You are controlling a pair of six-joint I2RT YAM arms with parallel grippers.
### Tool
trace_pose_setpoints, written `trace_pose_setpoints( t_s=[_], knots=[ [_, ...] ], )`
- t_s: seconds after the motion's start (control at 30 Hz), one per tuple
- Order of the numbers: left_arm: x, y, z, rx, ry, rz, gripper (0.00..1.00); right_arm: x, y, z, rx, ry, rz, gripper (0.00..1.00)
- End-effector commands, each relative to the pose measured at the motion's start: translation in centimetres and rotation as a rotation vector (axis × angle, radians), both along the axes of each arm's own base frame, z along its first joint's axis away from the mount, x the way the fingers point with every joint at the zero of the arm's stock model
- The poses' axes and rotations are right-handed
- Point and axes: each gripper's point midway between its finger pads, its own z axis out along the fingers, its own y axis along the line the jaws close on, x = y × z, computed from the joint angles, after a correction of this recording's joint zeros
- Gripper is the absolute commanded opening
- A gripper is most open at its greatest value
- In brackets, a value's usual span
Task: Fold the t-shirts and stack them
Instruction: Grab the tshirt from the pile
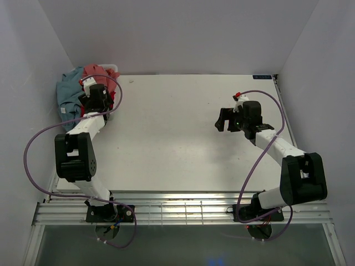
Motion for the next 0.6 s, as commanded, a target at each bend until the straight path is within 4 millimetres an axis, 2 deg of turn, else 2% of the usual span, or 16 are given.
trace_pose_setpoints(
  t_s=[0.0,0.07,0.1,0.13,0.23,0.27,0.33,0.4,0.43,0.5,0.57],
  knots=[
    [-0.1,1.2,2.7,0.021,-0.046,0.065,0.83,0.8,0.3,0.4,0.006,-0.026,0.000,0.94],
    [-0.2,1.2,3.0,0.015,-0.068,0.061,0.80,0.8,0.2,0.2,0.002,-0.021,-0.002,0.94],
    [-0.3,1.2,3.0,0.016,-0.072,0.061,0.74,0.9,0.2,0.2,0.000,-0.021,-0.004,0.95],
    [-0.3,1.2,3.1,0.015,-0.074,0.063,0.64,0.8,0.2,0.2,0.000,-0.019,-0.004,0.95],
    [0.0,1.2,2.7,0.015,-0.050,0.059,0.50,0.8,0.2,0.2,0.002,-0.017,-0.006,0.95],
    [0.2,1.2,2.6,0.013,-0.043,0.058,0.42,0.8,0.2,0.1,0.000,-0.016,-0.005,0.95],
    [0.3,1.1,2.4,0.009,-0.033,0.057,0.30,0.8,0.2,0.1,0.001,-0.015,-0.006,0.95],
    [0.3,1.1,2.3,0.008,-0.029,0.059,0.07,0.7,0.1,0.2,0.000,-0.017,-0.008,0.95],
    [0.2,1.3,2.3,0.008,-0.027,0.063,0.00,0.8,0.1,0.2,-0.001,-0.019,-0.011,0.95],
    [0.1,1.1,2.9,-0.010,-0.047,0.064,0.00,0.7,0.0,0.2,-0.002,-0.019,-0.012,0.95],
    [0.4,0.1,4.2,-0.045,-0.087,0.018,0.00,0.7,0.1,0.1,0.001,-0.016,-0.011,0.95]
  ],
)
